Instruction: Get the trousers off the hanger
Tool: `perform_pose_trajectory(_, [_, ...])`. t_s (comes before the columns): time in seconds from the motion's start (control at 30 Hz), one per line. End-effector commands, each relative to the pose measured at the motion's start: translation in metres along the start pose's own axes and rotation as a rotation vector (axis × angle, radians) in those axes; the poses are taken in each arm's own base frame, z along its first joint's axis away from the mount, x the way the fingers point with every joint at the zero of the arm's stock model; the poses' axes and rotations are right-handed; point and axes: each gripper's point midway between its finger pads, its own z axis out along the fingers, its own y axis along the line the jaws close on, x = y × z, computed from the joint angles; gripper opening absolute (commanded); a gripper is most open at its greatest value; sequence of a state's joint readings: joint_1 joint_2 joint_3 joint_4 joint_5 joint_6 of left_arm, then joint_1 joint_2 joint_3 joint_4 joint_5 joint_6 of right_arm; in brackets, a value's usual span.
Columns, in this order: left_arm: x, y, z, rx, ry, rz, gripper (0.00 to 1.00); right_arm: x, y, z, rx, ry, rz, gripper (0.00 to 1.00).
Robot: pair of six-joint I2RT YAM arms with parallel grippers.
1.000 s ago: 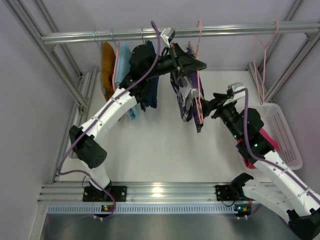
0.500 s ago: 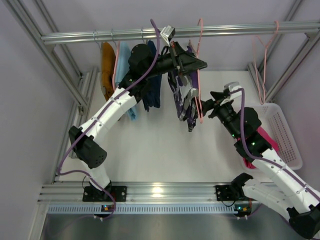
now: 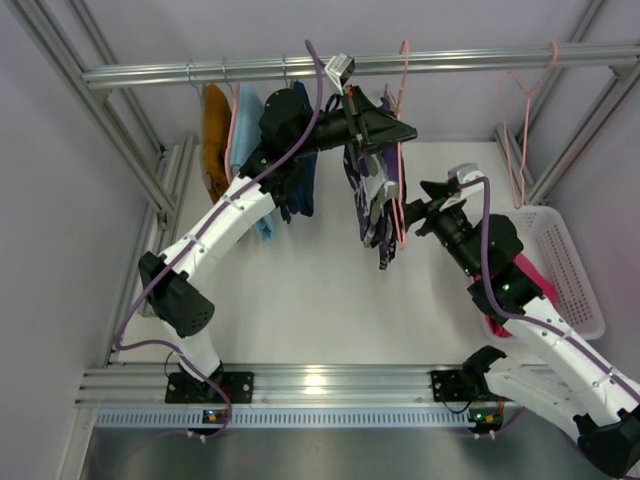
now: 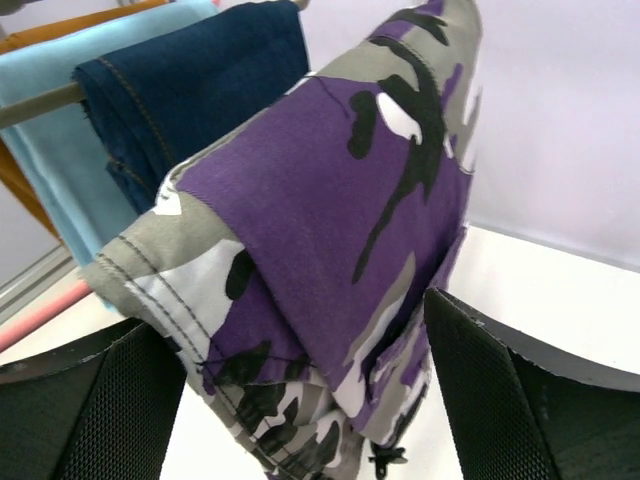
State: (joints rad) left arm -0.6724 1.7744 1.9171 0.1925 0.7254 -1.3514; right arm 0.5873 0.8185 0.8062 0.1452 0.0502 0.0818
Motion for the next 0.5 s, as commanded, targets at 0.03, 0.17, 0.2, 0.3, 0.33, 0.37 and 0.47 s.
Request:
perform_pose_trajectory(0.03, [-0.007, -0.107, -0.017, 0.264, -0.062, 0.250, 0.00, -0.030, -0.011, 0.005, 0.075, -0.096, -0.046, 0.88])
perform_pose_trajectory(0.17, [-0.004, -0.109, -0.019, 0.266, -0.055, 0.255, 0.00, -0.025, -0.022, 0.002, 0.135, -0.083, -0.060, 0.73])
perform_pose_trajectory(0.2, [-0.004, -0.109, -0.019, 0.267, -0.054, 0.258, 0.00, -0.025, -0.025, 0.001, 0.145, -0.082, -0.075, 0.68])
perform_pose_trajectory(0.3, [-0.004, -0.113, -0.020, 0.275, -0.055, 0.262, 0.00, -0.022, -0.032, -0.002, 0.171, -0.063, -0.112, 0.61])
perform_pose_trajectory(0.33, [-0.005, -0.113, -0.020, 0.274, -0.056, 0.263, 0.00, -0.024, -0.034, -0.003, 0.177, -0.064, -0.121, 0.60])
perform_pose_trajectory(0.37, [-0.004, -0.113, -0.021, 0.276, -0.055, 0.264, 0.00, -0.024, -0.036, -0.004, 0.185, -0.063, -0.124, 0.59])
perform_pose_trajectory(0.47, [-0.005, -0.113, -0.021, 0.275, -0.056, 0.266, 0.00, -0.025, -0.038, -0.007, 0.190, -0.053, -0.143, 0.57])
